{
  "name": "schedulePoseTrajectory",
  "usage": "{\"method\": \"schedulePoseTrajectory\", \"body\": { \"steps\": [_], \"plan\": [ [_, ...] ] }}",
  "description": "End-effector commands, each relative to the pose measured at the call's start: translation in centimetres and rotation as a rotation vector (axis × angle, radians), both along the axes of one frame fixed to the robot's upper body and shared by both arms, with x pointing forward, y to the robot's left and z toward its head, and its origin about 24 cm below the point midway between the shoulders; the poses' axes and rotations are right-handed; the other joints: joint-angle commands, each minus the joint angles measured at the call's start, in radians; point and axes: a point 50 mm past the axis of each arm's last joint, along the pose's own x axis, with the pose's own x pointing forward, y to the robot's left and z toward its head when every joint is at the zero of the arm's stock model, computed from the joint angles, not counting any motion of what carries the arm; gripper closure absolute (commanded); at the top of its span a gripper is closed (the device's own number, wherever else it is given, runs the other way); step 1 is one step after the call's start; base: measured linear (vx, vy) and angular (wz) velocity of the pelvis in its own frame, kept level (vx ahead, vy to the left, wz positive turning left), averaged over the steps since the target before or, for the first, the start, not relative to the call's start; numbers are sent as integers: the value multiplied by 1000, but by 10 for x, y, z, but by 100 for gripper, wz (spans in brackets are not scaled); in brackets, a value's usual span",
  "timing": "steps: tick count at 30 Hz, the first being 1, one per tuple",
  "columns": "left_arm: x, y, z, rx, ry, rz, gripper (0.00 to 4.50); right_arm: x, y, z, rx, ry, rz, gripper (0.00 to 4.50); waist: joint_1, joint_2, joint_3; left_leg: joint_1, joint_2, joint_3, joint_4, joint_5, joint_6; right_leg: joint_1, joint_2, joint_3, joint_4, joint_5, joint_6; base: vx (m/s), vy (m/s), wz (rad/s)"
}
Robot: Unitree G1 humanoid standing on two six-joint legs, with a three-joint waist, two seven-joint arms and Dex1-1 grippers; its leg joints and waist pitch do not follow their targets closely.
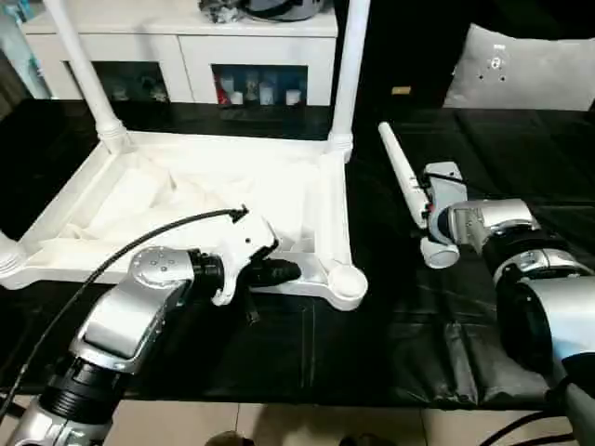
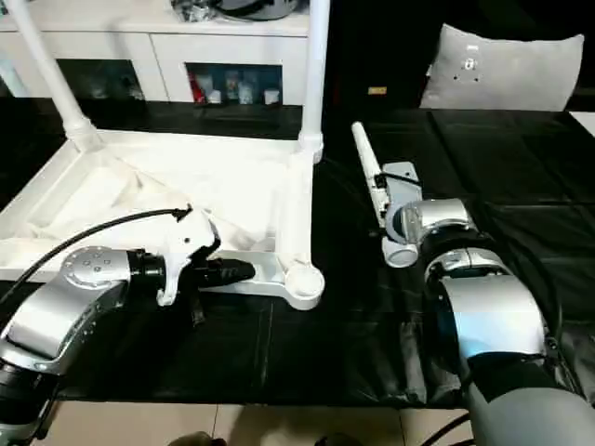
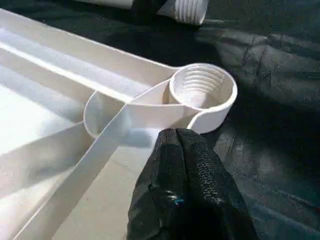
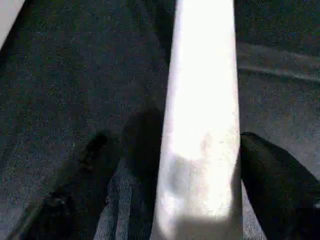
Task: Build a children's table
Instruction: Pick table leg
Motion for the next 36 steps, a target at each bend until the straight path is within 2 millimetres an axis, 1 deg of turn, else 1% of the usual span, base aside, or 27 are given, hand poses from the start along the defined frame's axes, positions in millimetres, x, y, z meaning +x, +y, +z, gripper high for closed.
{"method": "schedulePoseTrajectory", "body": {
  "steps": [1,2,5,6,7,8,9,10,11,12,14,16,17,19,21,22,24,27,28,29,30,31,32,33,34,35,36],
  "plan": [
    [-3,-2,3,11,-1,-30,409,-4,-3,-1,4,60,23,104,2,-9,-72,7,41,-6,-61,-197,12,56,-58,41,-63,-271,-232,0,0,0],
    [-4,-2,3,12,2,-34,409,-4,-4,0,8,71,40,104,3,-10,-72,8,42,-6,-60,-203,12,55,-59,41,-65,-278,-232,0,0,0],
    [-5,-3,4,7,11,-47,409,-4,-4,5,10,92,86,139,3,-10,-72,6,42,-7,-60,-208,10,55,-60,41,-64,-284,-235,0,0,0],
    [-5,-3,4,5,13,-52,409,-4,-4,7,15,96,101,139,2,-11,-72,5,41,-7,-59,-207,10,56,-60,41,-63,-284,-235,0,0,0],
    [-5,-4,5,3,16,-58,409,-4,-3,10,27,102,120,151,2,-8,-71,5,41,-7,-59,-214,10,55,-59,41,-65,-289,-233,0,0,0],
    [-5,-4,5,2,17,-60,409,-4,-3,11,33,104,127,151,3,-9,-72,5,42,-8,-59,-209,10,56,-60,41,-63,-284,-235,0,0,0],
    [-6,-4,5,4,19,-62,409,-4,-2,11,35,108,135,162,4,-5,-72,6,43,-8,-59,-208,10,55,-60,41,-63,-280,-237,0,0,0],
    [-6,-4,5,5,25,-68,409,-4,-3,12,32,112,144,172,2,-6,-71,5,43,-8,-59,-209,9,55,-59,41,-63,-275,-241,0,0,0],
    [-7,-5,5,10,34,-79,409,-4,-2,13,28,119,161,179,2,-5,-72,5,43,-9,-59,-213,8,55,-59,40,-62,-274,-243,0,0,0],
    [-7,-5,5,8,36,-83,409,-4,-2,12,31,121,165,192,2,-6,-71,5,43,-9,-59,-215,8,55,-59,40,-62,-277,-243,0,0,0],
    [-8,-6,5,1,42,-88,409,-5,0,11,29,137,187,192,2,-5,-71,7,43,-9,-59,-222,7,54,-59,41,-63,-284,-244,0,0,0],
    [-8,-7,5,3,40,-87,409,-6,0,10,30,144,194,227,2,-7,-71,6,44,-9,-59,-219,6,55,-60,41,-64,-285,-244,0,0,0],
    [-8,-7,5,2,39,-86,409,-6,0,9,32,143,190,227,2,-6,-71,7,44,-9,-59,-218,5,54,-59,41,-63,-284,-243,0,0,0],
    [-7,-8,5,1,36,-85,409,-6,-1,9,34,144,185,241,1,-8,-71,6,44,-9,-59,-217,3,55,-59,41,-63,-282,-243,0,0,0],
    [-7,-8,5,1,33,-84,409,-7,-2,8,32,143,180,251,-1,-7,-72,6,43,-9,-58,-214,4,56,-60,41,-63,-278,-243,0,0,0],
    [-6,-8,6,3,28,-81,409,-6,-3,8,42,130,162,251,-2,-10,-71,5,43,-9,-58,-212,7,56,-61,41,-63,-283,-242,0,0,0],
    [-6,-8,6,2,26,-80,409,-6,-4,9,45,125,156,255,-2,-10,-72,5,42,-8,-57,-210,7,56,-61,41,-63,-289,-240,0,0,0],
    [-7,-8,6,-4,29,-83,409,-4,-10,13,80,75,96,255,-2,-9,-72,7,43,-9,-57,-210,5,55,-60,41,-63,-292,-238,0,0,0],
    [-7,-9,5,-7,30,-87,409,-3,-13,14,106,42,59,257,1,2,-73,9,43,-9,-56,-210,0,53,-60,41,-63,-288,-237,0,0,0],
    [-7,-10,5,-8,30,-88,409,-2,-14,15,121,25,41,257,0,-2,-73,10,43,-8,-57,-210,1,53,-59,41,-66,-282,-236,0,0,0],
    [-7,-10,5,-8,30,-88,409,-2,-16,15,133,12,28,257,0,-5,-74,8,42,-7,-56,-206,0,54,-58,41,-64,-272,-237,0,0,0],
    [-6,-12,5,-13,27,-89,409,-1,-20,17,158,-22,-20,257,2,-5,-75,9,41,-7,-56,-197,2,54,-57,41,-63,-254,-240,0,0,0],
    [-6,-12,5,-14,26,-90,409,-1,-21,17,165,-33,-36,257,3,-6,-76,7,40,-6,-55,-192,5,55,-57,41,-62,-244,-240,0,0,0],
    [-6,-14,4,-20,24,-90,409,0,-26,19,220,-73,-103,257,4,3,-77,8,40,-8,-54,-184,4,55,-56,40,-58,-233,-244,0,0,0],
    [-5,-15,4,-22,22,-91,409,1,-29,22,255,-115,-142,257,4,-1,-79,7,40,-6,-53,-175,10,56,-56,41,-60,-211,-246,0,0,0],
    [-5,-16,4,-26,17,-91,409,2,-32,25,290,-144,-172,257,4,-1,-79,5,39,-5,-52,-169,14,57,-55,40,-59,-195,-250,0,0,0],
    [-4,-17,5,-33,9,-89,409,3,-35,28,336,-179,-208,257,5,6,-80,5,38,-6,-51,-170,14,57,-55,39,-57,-190,-252,0,0,0]
  ]
}}
